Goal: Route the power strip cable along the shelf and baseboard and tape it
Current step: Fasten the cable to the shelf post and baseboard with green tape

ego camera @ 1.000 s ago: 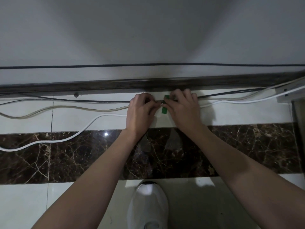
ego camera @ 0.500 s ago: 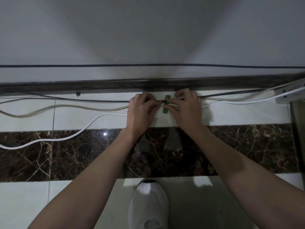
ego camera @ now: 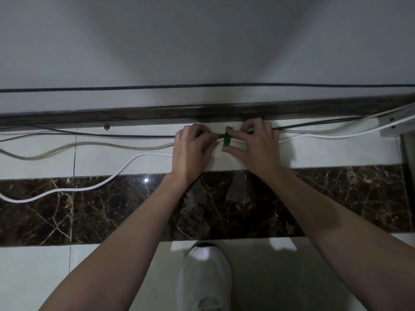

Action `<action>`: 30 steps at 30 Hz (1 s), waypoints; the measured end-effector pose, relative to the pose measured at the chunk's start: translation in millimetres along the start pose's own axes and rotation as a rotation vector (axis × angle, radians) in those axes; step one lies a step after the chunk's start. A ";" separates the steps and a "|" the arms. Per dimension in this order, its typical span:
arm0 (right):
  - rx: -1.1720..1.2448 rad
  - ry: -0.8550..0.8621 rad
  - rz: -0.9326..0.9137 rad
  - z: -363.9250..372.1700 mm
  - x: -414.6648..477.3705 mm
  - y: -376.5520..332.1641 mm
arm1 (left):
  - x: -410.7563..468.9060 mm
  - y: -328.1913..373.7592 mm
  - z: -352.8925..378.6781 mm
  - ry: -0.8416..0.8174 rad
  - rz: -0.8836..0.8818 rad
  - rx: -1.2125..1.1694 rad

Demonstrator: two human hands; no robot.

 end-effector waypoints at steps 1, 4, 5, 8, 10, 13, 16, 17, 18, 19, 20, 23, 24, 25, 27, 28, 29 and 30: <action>-0.004 -0.006 -0.003 -0.4 -0.3 -0.1 | -0.4 1.0 -0.4 -0.008 -0.002 0.011; -0.021 -0.040 0.004 -0.4 -2.1 -2.6 | -1.4 4.3 -1.6 -0.034 -0.006 0.044; -0.018 -0.040 0.008 -1.4 -4.1 -2.6 | -1.1 5.4 -2.4 -0.041 -0.012 0.051; 0.040 0.073 0.033 -11.4 -15.5 1.8 | 3.2 11.9 -3.9 -0.036 0.006 0.038; 0.048 0.127 0.045 -16.7 -22.5 6.8 | 8.3 19.5 -1.6 -0.028 0.052 0.029; 0.055 0.141 0.058 -17.7 -25.8 9.8 | 13.9 24.8 8.0 -0.038 0.059 0.056; 0.073 0.158 0.059 -18.7 -23.6 9.7 | 12.7 23.4 12.5 -0.043 -0.017 0.074; 0.076 0.163 0.060 -18.7 -23.1 9.7 | 11.6 23.1 12.8 -0.048 -0.026 0.089; 0.078 0.167 0.062 -18.5 -22.5 9.7 | 10.8 23.1 12.8 -0.053 -0.026 0.110; 0.083 0.168 0.065 -18.1 -22.0 9.8 | 10.5 22.9 12.5 -0.053 -0.021 0.135; 0.086 0.169 0.070 -17.6 -21.5 10.1 | 10.8 22.6 11.9 -0.046 -0.012 0.162; 0.084 0.168 0.076 -16.2 -21.8 10.0 | 12.4 23.5 10.4 -0.049 0.010 0.214; 0.083 0.168 0.076 -15.9 -22.1 10.0 | 12.4 24.0 11.0 -0.062 0.006 0.215; 0.080 0.168 0.075 -15.9 -22.3 10.1 | 12.1 24.1 11.3 -0.076 -0.008 0.208; 0.070 0.170 0.073 -16.0 -22.5 9.6 | 11.0 22.7 12.9 -0.109 -0.037 0.187; 0.065 0.172 0.071 -16.3 -22.3 9.4 | 10.9 21.3 13.8 -0.122 -0.038 0.181; 0.061 0.172 0.067 -16.6 -21.9 9.5 | 11.1 20.0 14.0 -0.132 -0.030 0.176; 0.058 0.174 0.063 -17.3 -21.5 9.5 | 11.3 18.8 13.8 -0.141 -0.021 0.170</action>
Point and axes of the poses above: each hand's wrist, its own x-axis towards the middle knuckle, its own z-axis out of the palm, y = z × x, the point moved 4 cm from there along x, towards the middle knuckle, and after that the axes turned 10 degrees about x, right-handed, at the moved point
